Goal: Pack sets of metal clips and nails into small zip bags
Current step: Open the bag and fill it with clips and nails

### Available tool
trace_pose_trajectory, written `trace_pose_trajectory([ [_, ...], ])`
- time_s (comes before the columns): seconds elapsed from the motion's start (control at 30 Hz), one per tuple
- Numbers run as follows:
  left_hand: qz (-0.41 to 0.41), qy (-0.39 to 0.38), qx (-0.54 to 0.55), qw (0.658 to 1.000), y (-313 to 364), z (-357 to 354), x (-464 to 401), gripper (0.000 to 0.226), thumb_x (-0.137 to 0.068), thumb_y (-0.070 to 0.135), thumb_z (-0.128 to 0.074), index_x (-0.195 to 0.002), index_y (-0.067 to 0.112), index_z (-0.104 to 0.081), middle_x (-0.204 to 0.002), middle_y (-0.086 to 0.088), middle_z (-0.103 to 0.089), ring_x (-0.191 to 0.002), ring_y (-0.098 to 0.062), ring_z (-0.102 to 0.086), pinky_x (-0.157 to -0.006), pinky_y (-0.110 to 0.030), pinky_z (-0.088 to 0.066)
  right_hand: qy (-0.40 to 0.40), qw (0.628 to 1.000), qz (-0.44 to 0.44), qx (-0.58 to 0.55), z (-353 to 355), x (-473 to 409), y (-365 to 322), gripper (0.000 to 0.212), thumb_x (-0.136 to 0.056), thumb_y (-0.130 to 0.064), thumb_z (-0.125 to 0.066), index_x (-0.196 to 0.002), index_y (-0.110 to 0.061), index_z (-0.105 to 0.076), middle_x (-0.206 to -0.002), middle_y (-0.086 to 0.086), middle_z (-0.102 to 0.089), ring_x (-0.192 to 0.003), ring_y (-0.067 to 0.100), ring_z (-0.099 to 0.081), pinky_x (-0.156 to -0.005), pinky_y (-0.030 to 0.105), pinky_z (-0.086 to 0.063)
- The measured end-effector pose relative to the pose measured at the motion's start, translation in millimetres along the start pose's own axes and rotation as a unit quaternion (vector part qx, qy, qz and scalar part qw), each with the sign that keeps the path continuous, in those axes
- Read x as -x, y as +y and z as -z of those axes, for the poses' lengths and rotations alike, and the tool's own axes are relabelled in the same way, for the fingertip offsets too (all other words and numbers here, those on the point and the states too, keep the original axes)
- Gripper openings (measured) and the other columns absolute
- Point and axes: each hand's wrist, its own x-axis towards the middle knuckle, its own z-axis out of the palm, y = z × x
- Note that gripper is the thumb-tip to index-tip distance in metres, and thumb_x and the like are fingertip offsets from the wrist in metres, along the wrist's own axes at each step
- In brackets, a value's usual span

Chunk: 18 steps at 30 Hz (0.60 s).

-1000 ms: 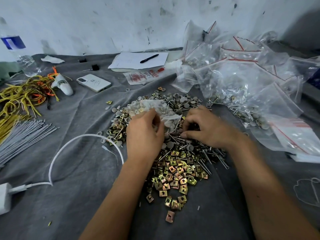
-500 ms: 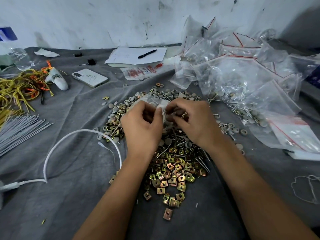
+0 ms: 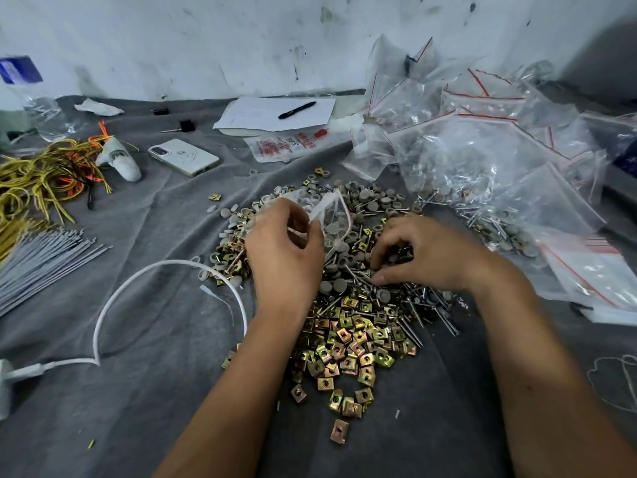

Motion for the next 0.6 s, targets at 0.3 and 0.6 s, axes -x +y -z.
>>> trace_pose_trajectory([
  [0.3,-0.004,-0.027,0.004,1.000,0.7,-0.7,2.0,0.011,-0.091,0.013,-0.073,-0.081,0.014,-0.068,-0.071,0.008,-0.065,-0.063,-0.010,-0.063,-0.062,-0.038,-0.057,-0.012,0.999,-0.019,-0.023,4.1,2.8,4.7,0.019,-0.075,-0.043,-0.087,-0.090,-0.043,-0.074,-0.105,-0.022,-0.059,-0.096,-0.007,-0.056,-0.075,0.017,-0.040],
  [0.6,-0.022,-0.040,-0.004,0.999,2.4,-2.0,2.5,0.015,-0.089,0.008,-0.073,-0.078,0.016,-0.067,-0.068,0.010,-0.063,-0.060,-0.005,-0.060,-0.057,-0.030,-0.053,0.172,0.976,0.076,-0.113,-2.0,-3.2,-8.8,0.009,-0.087,-0.029,-0.079,-0.092,-0.024,-0.075,-0.095,-0.014,-0.067,-0.086,0.000,-0.061,-0.078,0.022,-0.047],
])
